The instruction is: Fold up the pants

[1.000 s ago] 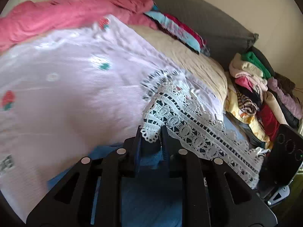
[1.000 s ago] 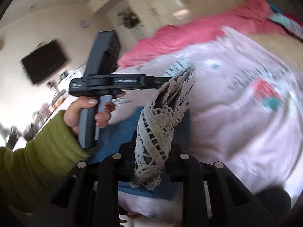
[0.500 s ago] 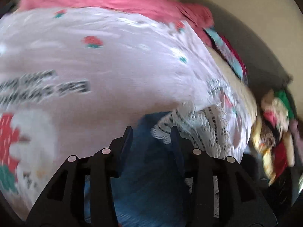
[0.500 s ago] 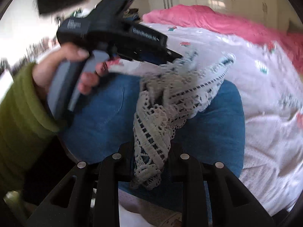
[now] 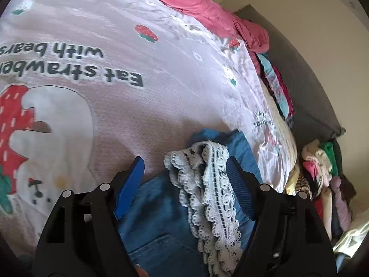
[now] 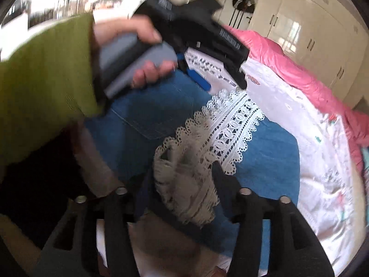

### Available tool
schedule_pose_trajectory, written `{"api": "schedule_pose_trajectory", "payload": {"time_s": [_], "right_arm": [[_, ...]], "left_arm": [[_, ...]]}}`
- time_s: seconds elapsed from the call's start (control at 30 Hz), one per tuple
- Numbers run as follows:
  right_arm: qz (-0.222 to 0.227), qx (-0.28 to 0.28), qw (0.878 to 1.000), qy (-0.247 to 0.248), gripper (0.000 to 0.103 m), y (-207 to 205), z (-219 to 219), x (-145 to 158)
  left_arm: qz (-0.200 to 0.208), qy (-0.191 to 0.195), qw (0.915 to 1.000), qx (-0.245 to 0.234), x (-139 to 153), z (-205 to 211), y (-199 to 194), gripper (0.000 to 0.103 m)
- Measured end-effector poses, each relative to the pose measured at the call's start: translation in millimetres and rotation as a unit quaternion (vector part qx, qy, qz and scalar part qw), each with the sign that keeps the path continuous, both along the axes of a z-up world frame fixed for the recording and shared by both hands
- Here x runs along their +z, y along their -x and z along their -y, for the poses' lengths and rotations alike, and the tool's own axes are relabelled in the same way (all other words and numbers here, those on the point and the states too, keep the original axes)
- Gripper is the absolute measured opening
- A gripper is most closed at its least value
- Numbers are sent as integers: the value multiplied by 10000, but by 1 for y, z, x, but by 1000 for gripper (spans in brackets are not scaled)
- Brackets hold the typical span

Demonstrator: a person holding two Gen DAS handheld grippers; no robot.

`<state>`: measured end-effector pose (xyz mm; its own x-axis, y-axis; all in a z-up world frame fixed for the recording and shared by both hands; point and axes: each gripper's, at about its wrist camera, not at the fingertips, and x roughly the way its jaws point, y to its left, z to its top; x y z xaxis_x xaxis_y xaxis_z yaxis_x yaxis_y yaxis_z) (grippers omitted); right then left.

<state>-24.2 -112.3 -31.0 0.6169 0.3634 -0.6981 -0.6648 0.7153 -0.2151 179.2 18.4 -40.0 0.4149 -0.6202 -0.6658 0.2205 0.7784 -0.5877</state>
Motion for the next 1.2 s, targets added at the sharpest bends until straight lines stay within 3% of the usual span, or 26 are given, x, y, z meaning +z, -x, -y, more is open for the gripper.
{"api": "schedule_pose_trajectory", "payload": {"time_s": [0.07,0.23,0.5,0.53,0.57,0.6,0.77,0.97,1.07,1.1,1.2], "right_arm": [[-127,-111,9994,-312,53,4,16,7],[-307,-220,9982,-473,53,15,24,5],[-314,-377,9981,-369,52,11,-4,0],[-337,-425,9980,-332,49,7,-4,-2],[-444,-420,9975,-358,30,1,-5,-5],[-569,-408,9967,-420,18,-6,-5,-7],[-494,-253,9965,-621,17,1,0,9],[-579,-66,9971,-491,18,5,-9,-3],[-664,-62,9966,-491,19,4,-8,-10],[-683,-64,9963,-512,20,3,-8,-10],[-714,-54,9958,-576,22,3,-8,-8]], "left_arm": [[22,-144,9999,-28,-3,5,0,65],[98,-114,9999,75,-2,6,1,62],[126,-402,9991,46,-6,17,3,30],[165,-496,9986,45,-6,19,3,28],[168,-530,9984,33,-7,21,3,25],[139,-517,9986,40,-9,21,2,23],[196,-358,9992,19,4,10,8,12],[97,-632,9979,110,-1,5,12,13],[-55,-249,9996,125,-10,0,5,32],[-99,-42,9999,109,-13,-2,3,33],[-71,80,9999,97,-11,-3,3,33]]}}
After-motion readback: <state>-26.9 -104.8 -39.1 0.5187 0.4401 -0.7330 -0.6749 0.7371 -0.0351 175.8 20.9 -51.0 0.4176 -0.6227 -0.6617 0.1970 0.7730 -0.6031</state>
